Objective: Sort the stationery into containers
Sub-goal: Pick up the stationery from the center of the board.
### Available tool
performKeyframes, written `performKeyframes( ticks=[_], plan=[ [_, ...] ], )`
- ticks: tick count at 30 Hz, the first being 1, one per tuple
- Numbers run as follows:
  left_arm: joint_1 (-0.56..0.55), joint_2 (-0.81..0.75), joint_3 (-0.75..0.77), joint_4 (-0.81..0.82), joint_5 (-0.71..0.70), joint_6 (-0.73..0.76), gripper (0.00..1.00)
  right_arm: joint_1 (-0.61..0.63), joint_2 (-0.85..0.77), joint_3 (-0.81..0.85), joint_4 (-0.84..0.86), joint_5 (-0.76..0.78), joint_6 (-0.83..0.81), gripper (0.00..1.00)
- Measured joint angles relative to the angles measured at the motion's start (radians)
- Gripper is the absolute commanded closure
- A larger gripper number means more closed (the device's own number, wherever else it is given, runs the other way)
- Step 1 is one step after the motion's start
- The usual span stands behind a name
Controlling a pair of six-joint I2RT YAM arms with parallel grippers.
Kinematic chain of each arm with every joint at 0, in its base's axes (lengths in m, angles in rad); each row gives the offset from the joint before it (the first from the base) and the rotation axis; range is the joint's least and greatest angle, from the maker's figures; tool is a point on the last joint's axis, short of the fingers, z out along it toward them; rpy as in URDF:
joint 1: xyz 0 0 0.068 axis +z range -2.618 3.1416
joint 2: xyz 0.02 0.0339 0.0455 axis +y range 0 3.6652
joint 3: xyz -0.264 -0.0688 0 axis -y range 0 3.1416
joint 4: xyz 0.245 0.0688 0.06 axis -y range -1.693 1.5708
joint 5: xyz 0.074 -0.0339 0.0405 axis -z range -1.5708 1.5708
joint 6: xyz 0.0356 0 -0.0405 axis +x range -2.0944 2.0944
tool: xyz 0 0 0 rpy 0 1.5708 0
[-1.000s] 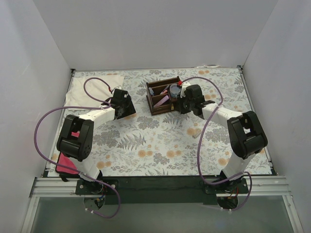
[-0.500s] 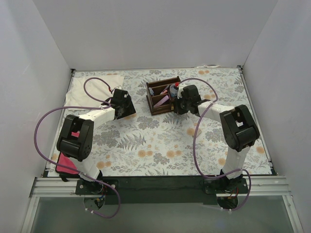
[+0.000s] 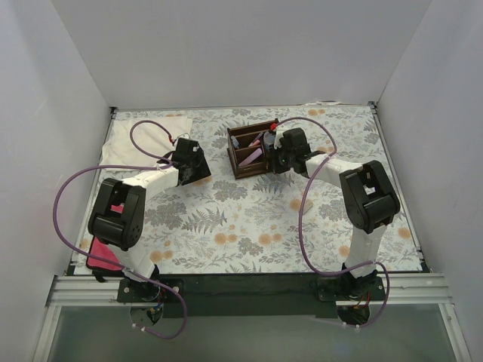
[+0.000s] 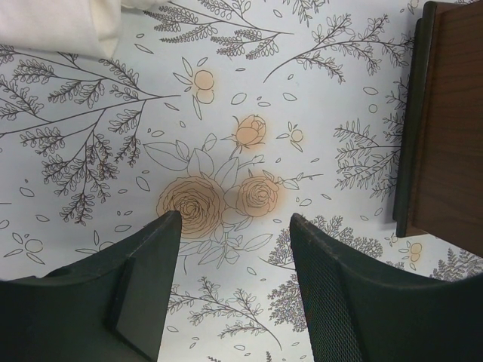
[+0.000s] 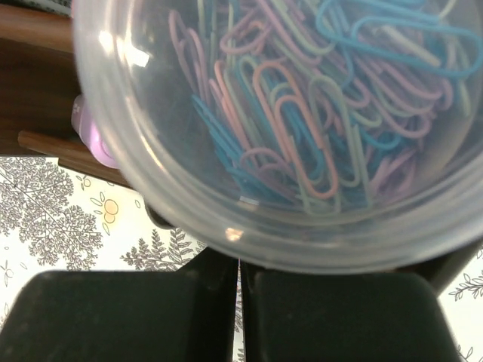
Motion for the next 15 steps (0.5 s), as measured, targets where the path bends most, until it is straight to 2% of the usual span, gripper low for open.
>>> performKeyframes(
  ticks=[4, 5, 6, 7, 9, 14, 15],
  plan=[
    [0.000, 0.003, 0.001, 0.000, 0.000, 0.000, 0.43, 0.002, 0.005, 0.001, -0.002, 0.000, 0.002, 0.98],
    [0.000, 0.003, 0.002, -0.001, 0.000, 0.000, 0.43, 0.002, 0.005, 0.000, -0.002, 0.000, 0.003, 0.90],
    [0.000, 0.003, 0.004, -0.001, 0.000, 0.000, 0.42, 0.002, 0.004, 0.000, -0.002, 0.000, 0.004, 0.71],
    [0.000, 0.003, 0.007, -0.002, 0.000, 0.000, 0.42, 0.002, -0.002, -0.009, -0.002, 0.002, 0.005, 0.65],
    [0.000, 0.003, 0.015, -0.003, -0.001, 0.001, 0.40, 0.002, -0.029, -0.037, -0.013, 0.011, 0.005, 0.58],
    [0.000, 0.003, 0.054, -0.017, -0.027, 0.021, 0.37, -0.013, -0.165, -0.097, -0.128, 0.022, -0.031, 0.53],
    [0.000, 0.003, 0.061, -0.018, -0.032, 0.028, 0.37, -0.023, -0.203, -0.101, -0.159, 0.023, -0.054, 0.47]
  ],
)
